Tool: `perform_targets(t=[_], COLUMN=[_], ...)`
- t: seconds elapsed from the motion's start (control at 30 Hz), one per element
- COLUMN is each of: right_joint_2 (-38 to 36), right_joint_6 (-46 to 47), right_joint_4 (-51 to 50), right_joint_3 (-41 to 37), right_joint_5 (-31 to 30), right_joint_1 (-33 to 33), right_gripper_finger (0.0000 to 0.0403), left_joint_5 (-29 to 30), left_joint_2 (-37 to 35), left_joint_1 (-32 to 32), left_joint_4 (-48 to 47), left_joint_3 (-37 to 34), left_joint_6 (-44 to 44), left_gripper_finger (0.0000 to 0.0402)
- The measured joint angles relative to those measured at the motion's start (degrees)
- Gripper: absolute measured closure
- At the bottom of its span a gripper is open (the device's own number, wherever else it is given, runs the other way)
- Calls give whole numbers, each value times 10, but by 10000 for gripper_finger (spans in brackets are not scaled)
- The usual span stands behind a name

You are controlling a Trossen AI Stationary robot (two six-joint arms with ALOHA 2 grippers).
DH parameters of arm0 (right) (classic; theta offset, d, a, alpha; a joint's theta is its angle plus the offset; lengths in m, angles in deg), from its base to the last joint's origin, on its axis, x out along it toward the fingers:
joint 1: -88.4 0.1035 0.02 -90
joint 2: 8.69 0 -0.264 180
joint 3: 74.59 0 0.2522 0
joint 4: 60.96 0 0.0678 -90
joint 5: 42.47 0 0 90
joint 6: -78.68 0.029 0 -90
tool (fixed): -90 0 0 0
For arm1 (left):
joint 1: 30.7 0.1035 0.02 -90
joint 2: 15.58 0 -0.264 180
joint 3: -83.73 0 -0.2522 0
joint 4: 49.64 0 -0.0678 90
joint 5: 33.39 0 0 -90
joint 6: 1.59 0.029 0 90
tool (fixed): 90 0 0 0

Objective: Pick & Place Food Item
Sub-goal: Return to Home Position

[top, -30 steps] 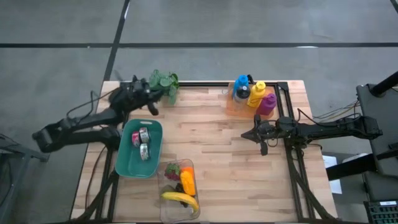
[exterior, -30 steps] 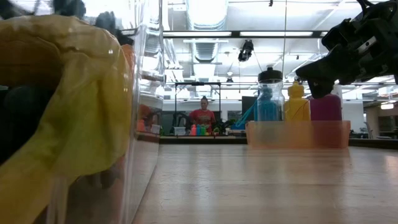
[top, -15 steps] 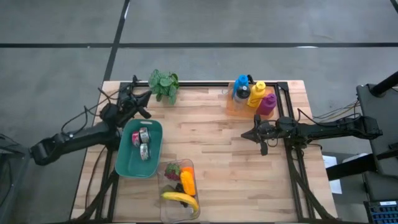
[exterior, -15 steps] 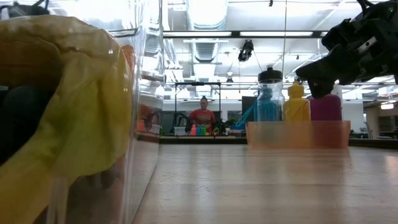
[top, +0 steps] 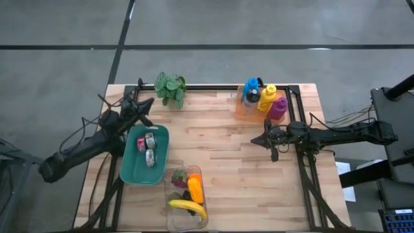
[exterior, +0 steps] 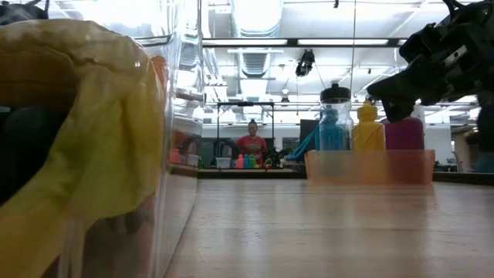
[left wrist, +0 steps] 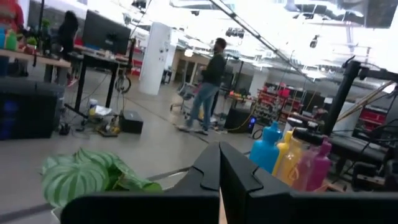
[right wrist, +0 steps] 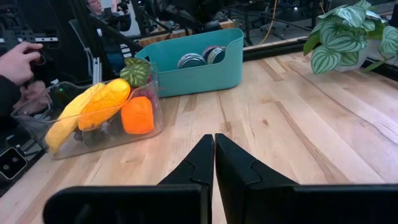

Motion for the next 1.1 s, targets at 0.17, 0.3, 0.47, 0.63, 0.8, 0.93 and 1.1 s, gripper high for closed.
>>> perform_targets(t=[0.17, 0.3, 0.47, 0.63, 0.8, 0.93, 1.1], right_joint_2=[0, 0, 0, 1, 1, 1, 1], right_joint_6=[0, 0, 0, 0, 0, 0, 0], right_joint_4=[0, 0, 0, 0, 0, 0, 0], right_joint_3=[0, 0, 0, 0, 0, 0, 0], right_joint_5=[0, 0, 0, 0, 0, 0, 0], right_joint_1=[0, 0, 0, 0, 0, 0, 0], right_gripper_finger=[391, 391, 391, 391, 391, 391, 391], left_joint_5=[-37, -66, -69, -63, -63, -63, -63], left_joint_2=[-92, -156, -155, -153, -152, -152, -152], left_joint_1=[0, 0, -1, -1, -1, -1, -1], left_joint_4=[-64, -123, -152, -161, -167, -189, -220], left_joint_3=[0, 0, 0, -1, -1, -1, -1], left_joint_6=[56, 67, 65, 58, 58, 58, 58], left_gripper_finger=[401, 401, 401, 401, 401, 401, 401])
